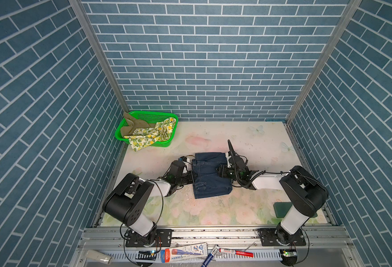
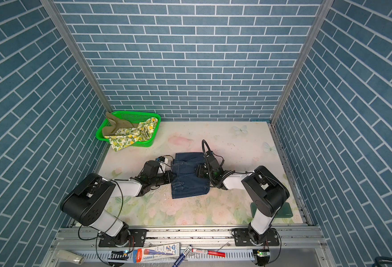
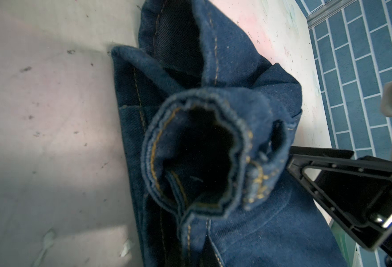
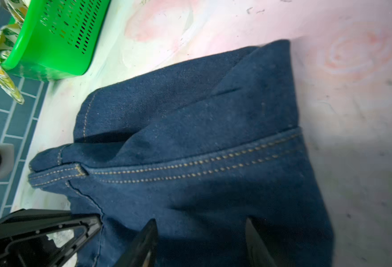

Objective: Fold and stack skirts
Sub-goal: Smooth out the skirt at the center of the table.

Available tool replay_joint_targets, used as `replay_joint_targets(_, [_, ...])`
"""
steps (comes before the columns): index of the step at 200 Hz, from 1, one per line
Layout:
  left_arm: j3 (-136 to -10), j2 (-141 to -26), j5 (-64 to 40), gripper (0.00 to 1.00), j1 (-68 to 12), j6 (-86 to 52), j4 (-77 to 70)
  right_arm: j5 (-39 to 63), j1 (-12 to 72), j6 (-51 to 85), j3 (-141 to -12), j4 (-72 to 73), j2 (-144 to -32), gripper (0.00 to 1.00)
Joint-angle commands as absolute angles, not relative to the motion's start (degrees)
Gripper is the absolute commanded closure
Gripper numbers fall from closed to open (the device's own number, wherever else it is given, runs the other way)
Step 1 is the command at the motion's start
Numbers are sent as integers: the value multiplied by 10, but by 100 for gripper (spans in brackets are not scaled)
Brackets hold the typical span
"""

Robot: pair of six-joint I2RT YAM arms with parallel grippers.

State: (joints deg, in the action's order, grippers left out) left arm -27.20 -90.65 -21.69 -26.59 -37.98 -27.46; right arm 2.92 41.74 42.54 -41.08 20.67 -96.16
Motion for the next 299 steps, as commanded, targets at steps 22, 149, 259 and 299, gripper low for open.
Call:
replay_joint_targets(22, [-273,-913,-195,100,-259,-368,-218,5,424,404,-419,87,-846,39])
replay_joint_targets(149, [-276,-918,-198,100,-260,-369,-221,-36,535,480,-345,56,-887,48])
replay_joint_targets(259, [-317,-887,-192,58,-260,-363,-159,20,400,345,-504,-40,-835,42])
replay_joint_targets(299, [-339,-829,-169,49,-260,-354,-89,29,387,325,-530,-32,-887,42])
